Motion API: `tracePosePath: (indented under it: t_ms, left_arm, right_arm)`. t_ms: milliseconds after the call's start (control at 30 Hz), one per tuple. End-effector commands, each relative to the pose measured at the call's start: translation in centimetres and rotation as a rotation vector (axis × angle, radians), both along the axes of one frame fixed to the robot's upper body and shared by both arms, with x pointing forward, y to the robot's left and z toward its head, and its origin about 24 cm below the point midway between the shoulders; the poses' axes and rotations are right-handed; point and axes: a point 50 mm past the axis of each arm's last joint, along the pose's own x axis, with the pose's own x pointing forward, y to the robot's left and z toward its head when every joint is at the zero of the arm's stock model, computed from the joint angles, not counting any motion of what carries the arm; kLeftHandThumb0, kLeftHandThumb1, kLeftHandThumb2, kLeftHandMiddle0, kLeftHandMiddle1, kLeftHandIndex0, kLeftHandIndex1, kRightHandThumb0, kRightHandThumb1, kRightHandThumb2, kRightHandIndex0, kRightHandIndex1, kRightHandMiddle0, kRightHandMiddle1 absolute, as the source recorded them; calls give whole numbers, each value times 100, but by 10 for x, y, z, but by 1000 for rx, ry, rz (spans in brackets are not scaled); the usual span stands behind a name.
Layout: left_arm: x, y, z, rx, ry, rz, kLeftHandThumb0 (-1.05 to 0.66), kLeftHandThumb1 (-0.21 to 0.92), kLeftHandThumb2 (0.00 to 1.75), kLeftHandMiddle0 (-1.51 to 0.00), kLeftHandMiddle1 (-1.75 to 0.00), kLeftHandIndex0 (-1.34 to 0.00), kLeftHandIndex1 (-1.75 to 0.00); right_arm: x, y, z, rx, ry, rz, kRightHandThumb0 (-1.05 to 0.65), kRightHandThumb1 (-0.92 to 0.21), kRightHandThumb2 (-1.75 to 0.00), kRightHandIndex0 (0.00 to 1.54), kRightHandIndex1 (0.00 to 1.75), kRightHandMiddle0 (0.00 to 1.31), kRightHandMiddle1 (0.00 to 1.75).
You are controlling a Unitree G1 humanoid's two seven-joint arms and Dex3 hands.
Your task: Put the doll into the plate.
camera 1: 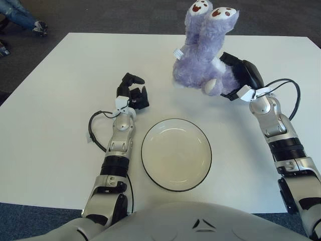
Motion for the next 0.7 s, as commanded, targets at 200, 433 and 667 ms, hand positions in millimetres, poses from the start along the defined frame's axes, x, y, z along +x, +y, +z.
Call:
tracePosePath:
  t_ms: [200, 433, 667]
  left_arm:
    - [-2, 1, -8, 8, 23, 10, -47, 34, 129, -115, -175, -59, -175]
    - [-1, 1, -8, 6, 29, 12, -47, 34, 129, -115, -175, -59, -175]
    - [0, 1, -9, 4, 29, 13, -47, 34, 129, -114, -175, -59, -175]
  right_arm:
    - [-12, 9, 9, 26, -23, 32, 56, -11, -157, 78, 175, 106, 175]
    - [-20, 15, 12, 3, -29, 72, 56, -11, -157, 78, 175, 106, 175]
    - [-30, 21, 13, -6, -35, 119, 56, -11, -157, 78, 175, 106, 175]
